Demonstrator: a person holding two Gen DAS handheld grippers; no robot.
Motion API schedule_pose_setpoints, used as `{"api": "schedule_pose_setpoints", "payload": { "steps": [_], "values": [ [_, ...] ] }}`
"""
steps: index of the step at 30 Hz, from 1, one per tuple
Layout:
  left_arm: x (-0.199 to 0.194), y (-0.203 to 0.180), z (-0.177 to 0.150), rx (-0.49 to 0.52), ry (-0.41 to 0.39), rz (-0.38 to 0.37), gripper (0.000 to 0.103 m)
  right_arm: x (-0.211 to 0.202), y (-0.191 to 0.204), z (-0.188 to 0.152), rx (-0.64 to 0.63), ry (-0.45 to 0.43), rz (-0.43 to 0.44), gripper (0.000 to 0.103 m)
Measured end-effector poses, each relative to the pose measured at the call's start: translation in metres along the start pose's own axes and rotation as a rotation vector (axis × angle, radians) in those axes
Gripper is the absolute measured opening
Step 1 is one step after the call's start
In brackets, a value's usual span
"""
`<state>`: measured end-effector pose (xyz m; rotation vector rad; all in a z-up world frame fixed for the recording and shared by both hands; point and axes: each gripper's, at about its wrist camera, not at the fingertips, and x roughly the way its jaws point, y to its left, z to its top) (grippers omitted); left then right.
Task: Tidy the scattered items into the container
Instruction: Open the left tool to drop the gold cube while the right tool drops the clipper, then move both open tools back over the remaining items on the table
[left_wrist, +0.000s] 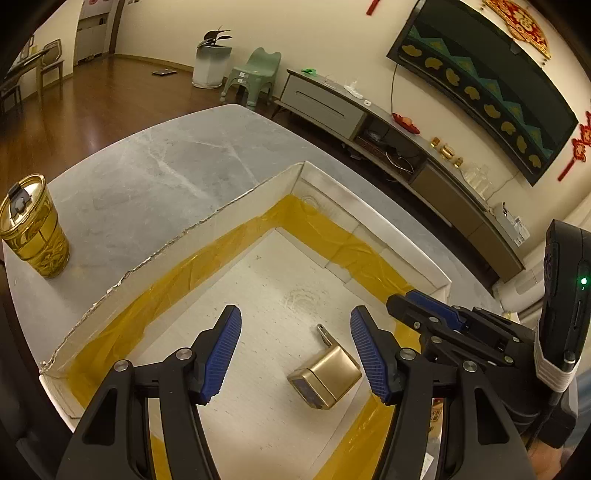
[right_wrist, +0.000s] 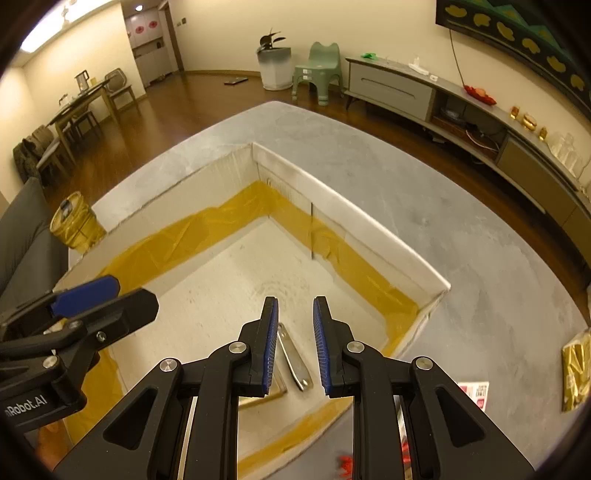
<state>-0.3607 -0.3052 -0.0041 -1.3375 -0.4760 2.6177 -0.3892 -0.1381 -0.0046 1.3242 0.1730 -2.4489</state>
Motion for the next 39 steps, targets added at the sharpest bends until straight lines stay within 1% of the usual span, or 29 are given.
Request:
{"api": "schedule_pose_setpoints", "payload": {
  "steps": [18,27,34,39],
  "values": [
    [-0.025,-0.023,-0.022,0.078,-0.021,-0.003,0.063,-0.032,0.010,-0.031,-0.001,0.026,0.008,0.024],
    [-0.038,-0.029,-0.035,0.090,-0.030,-0.023,0.063,-0.059,0.015,-0.046,-0.004,0.019,0.004,0.024],
    [-0.051,-0.034,-0.050,0.103,-0.041,-0.036,0.063,-0.080,0.019,-0.060,-0.009,0.016,0.023,0.025],
    [-0.062,-0.041,-0.058,0.133,-0.061,-0.054,0.063,-0.093,0.021,-0.074,-0.001,0.010,0.038,0.025]
  ]
}}
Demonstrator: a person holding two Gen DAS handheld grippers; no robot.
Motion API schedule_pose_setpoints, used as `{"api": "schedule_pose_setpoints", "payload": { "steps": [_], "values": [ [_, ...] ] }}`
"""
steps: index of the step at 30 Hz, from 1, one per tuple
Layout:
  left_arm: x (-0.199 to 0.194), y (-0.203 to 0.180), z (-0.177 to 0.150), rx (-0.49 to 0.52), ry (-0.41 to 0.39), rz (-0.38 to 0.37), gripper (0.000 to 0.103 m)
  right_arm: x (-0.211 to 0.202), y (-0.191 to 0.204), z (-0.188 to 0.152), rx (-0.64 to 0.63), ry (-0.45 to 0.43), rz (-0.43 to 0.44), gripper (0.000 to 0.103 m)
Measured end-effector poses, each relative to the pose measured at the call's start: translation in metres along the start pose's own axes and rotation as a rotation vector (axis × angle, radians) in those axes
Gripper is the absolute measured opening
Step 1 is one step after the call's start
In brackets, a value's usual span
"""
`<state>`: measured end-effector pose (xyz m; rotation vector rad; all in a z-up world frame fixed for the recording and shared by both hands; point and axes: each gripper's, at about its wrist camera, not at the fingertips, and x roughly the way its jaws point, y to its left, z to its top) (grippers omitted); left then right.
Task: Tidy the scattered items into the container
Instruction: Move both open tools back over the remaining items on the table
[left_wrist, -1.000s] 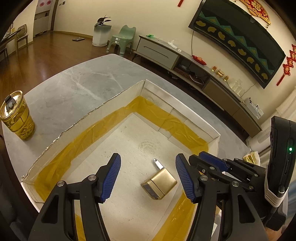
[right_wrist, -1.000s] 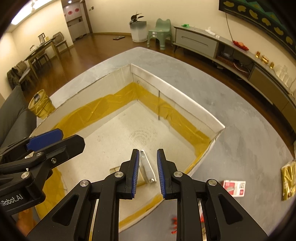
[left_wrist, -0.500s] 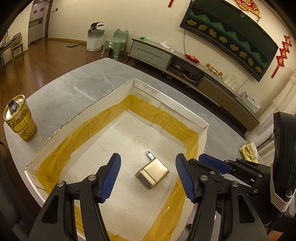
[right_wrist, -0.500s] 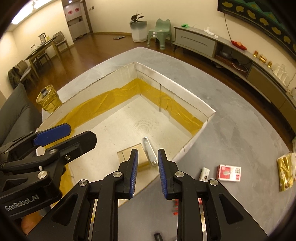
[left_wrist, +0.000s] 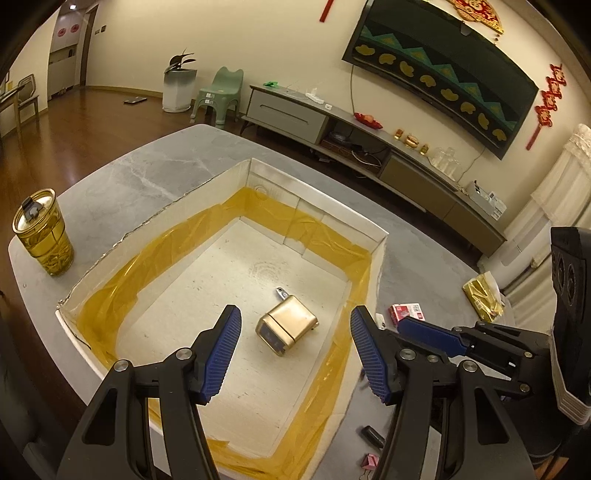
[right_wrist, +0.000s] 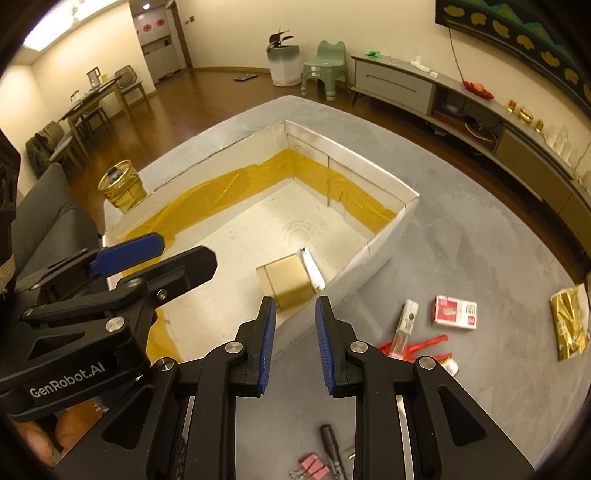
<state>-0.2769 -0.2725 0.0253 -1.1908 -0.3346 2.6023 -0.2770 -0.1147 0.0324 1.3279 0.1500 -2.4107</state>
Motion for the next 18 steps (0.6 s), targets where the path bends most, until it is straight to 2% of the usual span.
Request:
{"api": "schedule_pose_setpoints", "payload": {
  "steps": [10,18],
  "values": [
    [-0.015,-0.014,-0.020,0.050,-0.029,-0.024,0.063,-0.025,-0.002,-0.032,0.039,-0.024,0.033,0.024],
    [-0.033,-0.029,-0.055,0.054,-0.052,-0.094,0.063,-0.041,-0.004,-0.065,0.073,-0.035,0.061,0.025]
  ]
}}
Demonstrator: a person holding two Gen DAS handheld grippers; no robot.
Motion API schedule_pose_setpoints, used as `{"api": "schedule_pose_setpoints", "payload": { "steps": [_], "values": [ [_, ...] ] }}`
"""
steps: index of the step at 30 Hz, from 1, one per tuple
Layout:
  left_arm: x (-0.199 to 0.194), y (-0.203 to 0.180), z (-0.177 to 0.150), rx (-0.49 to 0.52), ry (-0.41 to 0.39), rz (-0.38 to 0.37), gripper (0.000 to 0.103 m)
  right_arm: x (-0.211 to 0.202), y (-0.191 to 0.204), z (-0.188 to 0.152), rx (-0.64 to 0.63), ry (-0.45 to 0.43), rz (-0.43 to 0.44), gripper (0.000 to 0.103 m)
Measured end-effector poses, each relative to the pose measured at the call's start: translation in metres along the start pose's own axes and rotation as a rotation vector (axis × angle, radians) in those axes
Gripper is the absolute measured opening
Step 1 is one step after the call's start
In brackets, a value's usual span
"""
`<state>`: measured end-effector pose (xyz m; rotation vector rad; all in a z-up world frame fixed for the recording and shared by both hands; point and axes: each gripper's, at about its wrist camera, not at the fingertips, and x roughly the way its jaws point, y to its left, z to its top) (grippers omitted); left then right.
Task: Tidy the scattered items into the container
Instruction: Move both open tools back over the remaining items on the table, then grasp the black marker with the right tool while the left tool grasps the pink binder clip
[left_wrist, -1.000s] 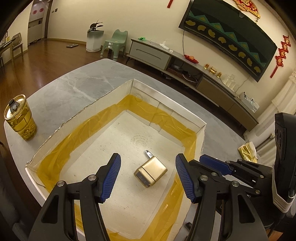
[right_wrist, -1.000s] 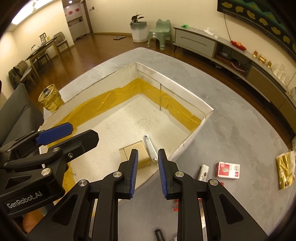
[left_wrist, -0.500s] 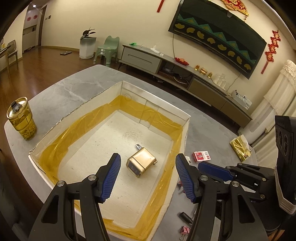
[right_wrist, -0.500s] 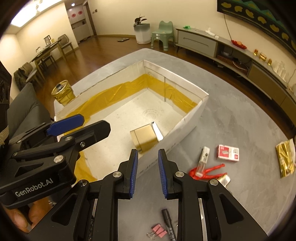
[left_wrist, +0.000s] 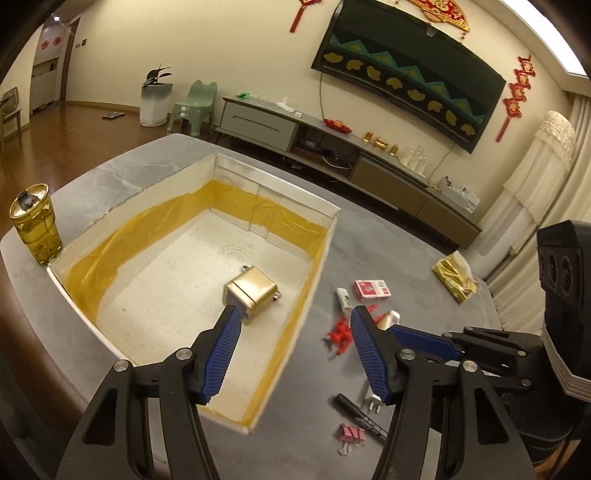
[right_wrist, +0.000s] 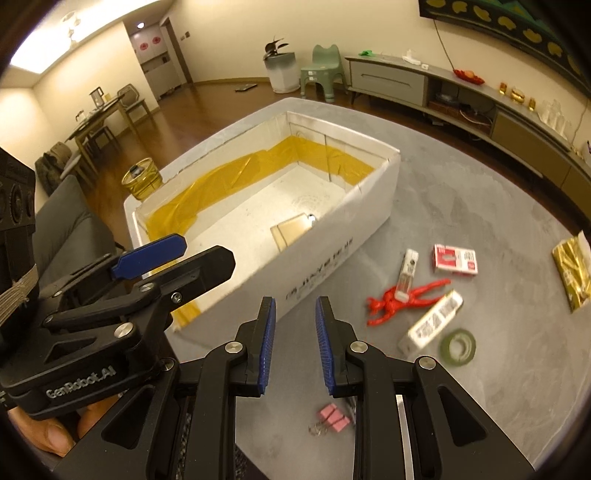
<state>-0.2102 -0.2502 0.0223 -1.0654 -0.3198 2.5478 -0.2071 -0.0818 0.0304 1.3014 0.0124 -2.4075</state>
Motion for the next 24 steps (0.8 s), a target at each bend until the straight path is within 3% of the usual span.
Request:
{"api": "schedule_pose_setpoints", "payload": {
  "steps": [5,8,17,24],
  "values": [
    [-0.016,-0.022,-0.018,0.071,-0.057,-0.013,0.063,-0.012,-0.010,-0.027,0.018,-0.012,-0.014,0.024],
    [-0.016,-0.037,-0.031,0.125,-0.051,-0.037,0.063,-0.018,-0.024,-0.044,0.053,-0.020,-0.024,0.024],
    [0.006,-0.066,-0.068,0.215,0.050,-0.069,0.063,-0.021,-0.069,-0.106,0.163,-0.011,-0.065,0.026],
    [0.029,-0.069,-0.099,0.236,0.165,-0.069,0.063,0.002,-0.060,-0.144,0.065,0.021,-0.090,0.031]
  ]
}}
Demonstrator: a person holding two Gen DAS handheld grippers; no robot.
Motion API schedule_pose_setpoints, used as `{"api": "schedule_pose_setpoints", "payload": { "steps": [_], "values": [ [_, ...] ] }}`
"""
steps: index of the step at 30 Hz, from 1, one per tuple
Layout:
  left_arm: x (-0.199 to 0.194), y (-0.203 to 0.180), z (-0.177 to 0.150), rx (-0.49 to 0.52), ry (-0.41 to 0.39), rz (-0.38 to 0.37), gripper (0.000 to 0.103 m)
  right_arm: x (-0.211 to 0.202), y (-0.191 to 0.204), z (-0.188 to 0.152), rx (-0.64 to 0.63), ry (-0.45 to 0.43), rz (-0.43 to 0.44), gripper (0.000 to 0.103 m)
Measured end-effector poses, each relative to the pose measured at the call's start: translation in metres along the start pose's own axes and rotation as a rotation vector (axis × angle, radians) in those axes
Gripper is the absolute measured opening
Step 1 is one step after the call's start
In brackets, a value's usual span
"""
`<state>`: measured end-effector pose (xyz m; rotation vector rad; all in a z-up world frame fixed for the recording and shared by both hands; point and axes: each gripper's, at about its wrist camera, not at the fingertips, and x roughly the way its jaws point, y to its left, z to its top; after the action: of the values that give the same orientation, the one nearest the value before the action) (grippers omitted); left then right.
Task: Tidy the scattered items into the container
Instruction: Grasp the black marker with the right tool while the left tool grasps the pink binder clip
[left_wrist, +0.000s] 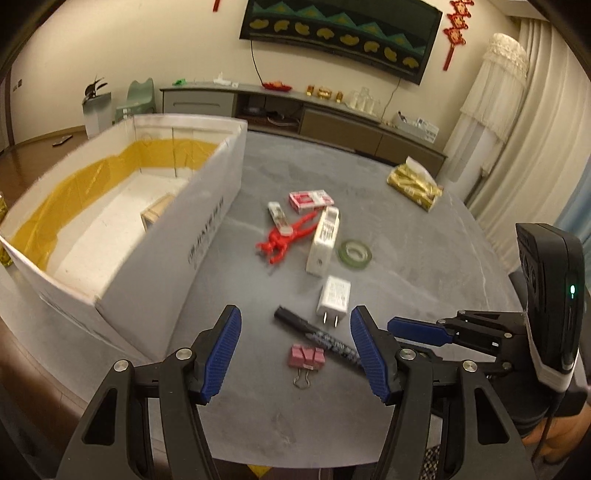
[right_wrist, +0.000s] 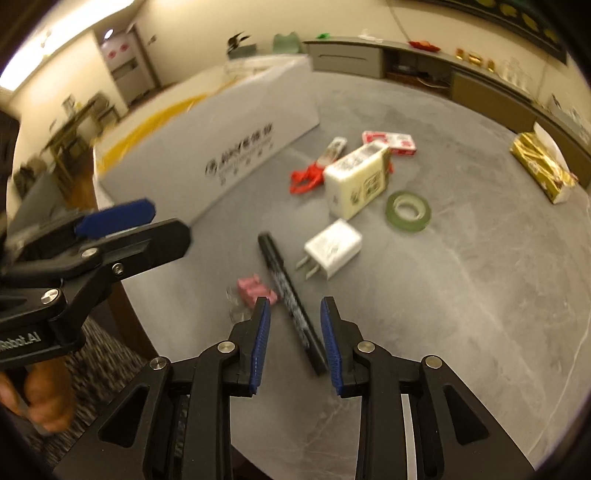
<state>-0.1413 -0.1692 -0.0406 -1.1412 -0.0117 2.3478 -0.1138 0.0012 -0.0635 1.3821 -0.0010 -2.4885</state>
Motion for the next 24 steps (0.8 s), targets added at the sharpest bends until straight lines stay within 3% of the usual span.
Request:
{"api": "schedule_pose_setpoints", "payload": {
  "steps": [7,17,24],
  "values": [
    [0.030,-0.013,-0.018,0.078,0.094,0.042,0.063,0.029,0.008,-0.012,-0.161,0.005,-0.046,0.031],
    [0.066,-0.009,-0.024,0.085,0.170,0.036,0.063,0.046,-0.009,-0.020,-0.181,-0.066,-0.032,0.027],
    [0.080,-0.007,-0.026,0.098,0.179,0.058,0.062,0.043,-0.019,-0.026,-0.173,-0.090,-0.028,0.014]
  ]
}}
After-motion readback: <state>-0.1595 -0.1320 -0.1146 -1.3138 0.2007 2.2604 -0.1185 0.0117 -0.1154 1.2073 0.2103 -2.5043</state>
